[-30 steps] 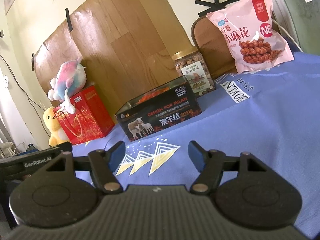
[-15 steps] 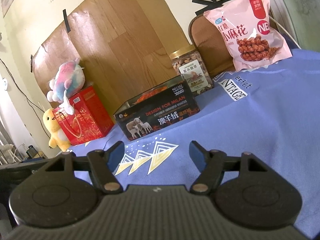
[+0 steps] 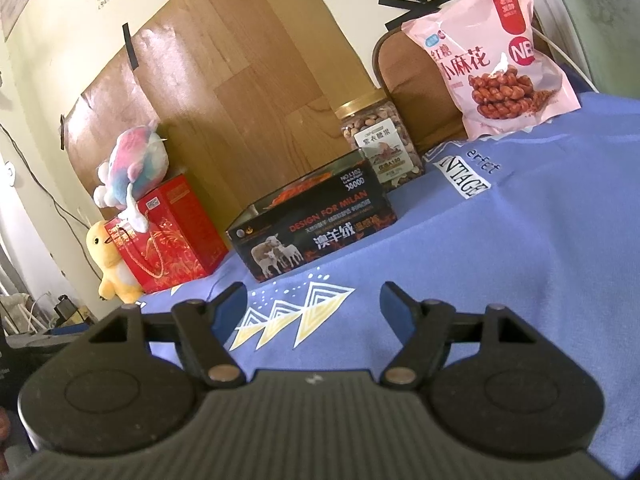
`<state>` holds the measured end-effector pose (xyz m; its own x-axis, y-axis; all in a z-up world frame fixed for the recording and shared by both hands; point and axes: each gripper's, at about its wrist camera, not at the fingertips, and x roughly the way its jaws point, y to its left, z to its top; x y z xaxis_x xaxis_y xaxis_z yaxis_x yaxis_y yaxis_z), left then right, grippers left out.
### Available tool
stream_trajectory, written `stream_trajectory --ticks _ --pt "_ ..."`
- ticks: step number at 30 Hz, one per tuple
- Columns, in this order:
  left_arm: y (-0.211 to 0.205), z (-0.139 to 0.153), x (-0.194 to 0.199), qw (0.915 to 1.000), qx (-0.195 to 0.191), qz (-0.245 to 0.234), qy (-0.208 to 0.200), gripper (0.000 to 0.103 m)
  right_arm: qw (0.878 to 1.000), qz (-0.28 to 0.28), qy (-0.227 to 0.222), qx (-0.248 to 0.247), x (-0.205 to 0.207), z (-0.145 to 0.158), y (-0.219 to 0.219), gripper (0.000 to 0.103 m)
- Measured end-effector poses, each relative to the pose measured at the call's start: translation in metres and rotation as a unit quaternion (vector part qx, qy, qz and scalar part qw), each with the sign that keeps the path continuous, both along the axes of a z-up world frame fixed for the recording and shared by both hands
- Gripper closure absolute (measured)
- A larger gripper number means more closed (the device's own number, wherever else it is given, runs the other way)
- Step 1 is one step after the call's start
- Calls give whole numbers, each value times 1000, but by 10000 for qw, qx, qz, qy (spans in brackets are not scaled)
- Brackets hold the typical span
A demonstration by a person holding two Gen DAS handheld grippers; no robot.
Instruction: Organize snacks
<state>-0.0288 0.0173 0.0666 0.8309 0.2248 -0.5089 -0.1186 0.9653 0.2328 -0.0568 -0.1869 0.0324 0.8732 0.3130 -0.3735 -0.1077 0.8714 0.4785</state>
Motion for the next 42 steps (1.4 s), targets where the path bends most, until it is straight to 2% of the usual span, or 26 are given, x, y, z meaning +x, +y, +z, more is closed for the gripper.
stream_trajectory --ticks 22,42 --pt "-15 -2 4 9997 94 -222 97 0 9998 -98 18 153 1 -2 -11 27" --pt "-16 -5 6 9996 121 -199 186 0 9997 -116 -5 194 0 -1 -13 27"
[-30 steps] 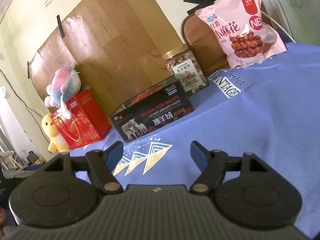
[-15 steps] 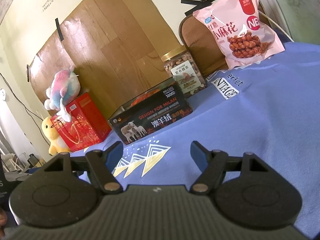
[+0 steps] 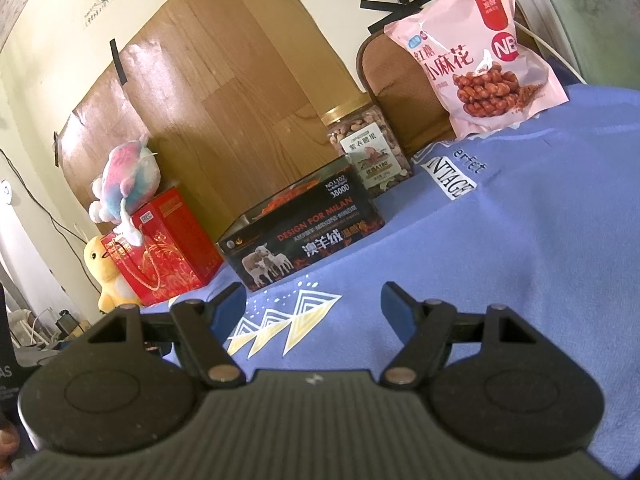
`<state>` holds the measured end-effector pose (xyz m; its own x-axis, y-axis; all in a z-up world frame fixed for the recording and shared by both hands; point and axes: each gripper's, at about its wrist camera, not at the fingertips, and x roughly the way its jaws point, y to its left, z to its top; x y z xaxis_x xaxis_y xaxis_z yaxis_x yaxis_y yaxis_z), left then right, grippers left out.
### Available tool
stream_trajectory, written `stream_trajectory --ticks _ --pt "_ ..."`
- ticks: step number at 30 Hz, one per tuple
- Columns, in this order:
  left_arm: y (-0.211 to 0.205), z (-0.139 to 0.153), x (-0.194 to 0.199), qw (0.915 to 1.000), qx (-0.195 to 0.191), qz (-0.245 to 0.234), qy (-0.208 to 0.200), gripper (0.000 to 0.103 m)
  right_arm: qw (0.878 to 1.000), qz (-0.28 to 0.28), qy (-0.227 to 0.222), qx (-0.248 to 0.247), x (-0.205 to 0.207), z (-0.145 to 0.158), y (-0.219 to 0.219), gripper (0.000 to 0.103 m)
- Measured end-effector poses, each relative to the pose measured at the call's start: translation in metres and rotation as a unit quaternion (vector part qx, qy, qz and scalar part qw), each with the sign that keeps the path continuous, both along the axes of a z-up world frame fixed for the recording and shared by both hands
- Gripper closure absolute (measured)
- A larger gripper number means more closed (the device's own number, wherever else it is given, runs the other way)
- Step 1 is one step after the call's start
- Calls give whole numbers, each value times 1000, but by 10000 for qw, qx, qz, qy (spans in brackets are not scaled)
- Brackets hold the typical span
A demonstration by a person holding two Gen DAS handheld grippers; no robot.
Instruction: Organize snacks
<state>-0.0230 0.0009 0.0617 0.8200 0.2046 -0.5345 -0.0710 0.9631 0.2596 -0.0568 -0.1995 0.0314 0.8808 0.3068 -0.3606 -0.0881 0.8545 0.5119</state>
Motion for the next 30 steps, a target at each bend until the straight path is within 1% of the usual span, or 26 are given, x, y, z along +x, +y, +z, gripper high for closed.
stream_trajectory --ticks 13,30 --pt "4 -1 1 9996 197 181 -121 0 10000 2 18 12 0 -2 -1 26" --pt "2 -3 0 9999 122 86 -10 0 10000 -8 43 24 -1 -4 -2 26"
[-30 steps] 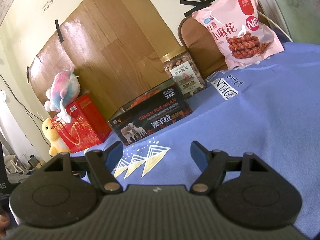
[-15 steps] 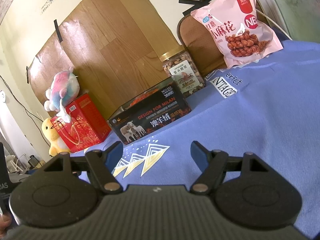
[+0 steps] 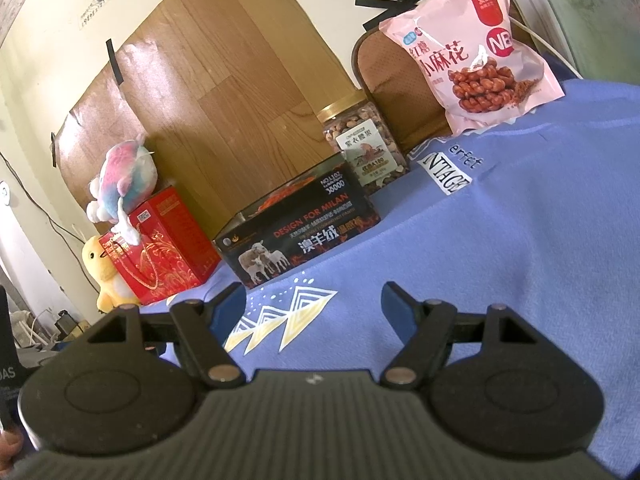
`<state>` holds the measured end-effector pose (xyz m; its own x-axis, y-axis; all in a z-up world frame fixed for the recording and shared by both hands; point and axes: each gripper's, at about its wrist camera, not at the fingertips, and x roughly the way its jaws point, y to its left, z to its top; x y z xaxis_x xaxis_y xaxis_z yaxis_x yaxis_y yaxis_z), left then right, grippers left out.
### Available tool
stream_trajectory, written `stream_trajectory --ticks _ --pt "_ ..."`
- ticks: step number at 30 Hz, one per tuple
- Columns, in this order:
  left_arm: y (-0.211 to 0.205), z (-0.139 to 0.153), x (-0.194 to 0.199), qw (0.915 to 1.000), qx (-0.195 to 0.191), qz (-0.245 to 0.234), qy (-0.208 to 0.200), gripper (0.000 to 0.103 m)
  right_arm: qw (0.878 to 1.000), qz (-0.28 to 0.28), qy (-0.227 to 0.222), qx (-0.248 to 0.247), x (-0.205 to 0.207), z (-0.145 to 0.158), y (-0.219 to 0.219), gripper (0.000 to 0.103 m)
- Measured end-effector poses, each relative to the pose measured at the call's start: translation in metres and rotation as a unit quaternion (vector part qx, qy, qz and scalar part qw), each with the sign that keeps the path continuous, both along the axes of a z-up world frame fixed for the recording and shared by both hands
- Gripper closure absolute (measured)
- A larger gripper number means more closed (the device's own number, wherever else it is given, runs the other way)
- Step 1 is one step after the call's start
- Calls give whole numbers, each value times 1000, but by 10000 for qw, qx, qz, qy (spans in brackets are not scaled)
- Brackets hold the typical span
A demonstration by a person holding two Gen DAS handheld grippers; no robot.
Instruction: Organize snacks
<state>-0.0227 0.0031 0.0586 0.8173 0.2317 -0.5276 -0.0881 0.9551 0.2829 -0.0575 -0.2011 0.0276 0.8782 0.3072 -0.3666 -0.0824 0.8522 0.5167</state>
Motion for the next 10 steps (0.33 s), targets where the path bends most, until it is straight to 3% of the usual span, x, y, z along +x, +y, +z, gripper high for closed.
stream_trajectory --ticks 10 --pt "-3 2 -3 9995 -174 -279 11 0 10000 -4 13 -7 1 0 1 26"
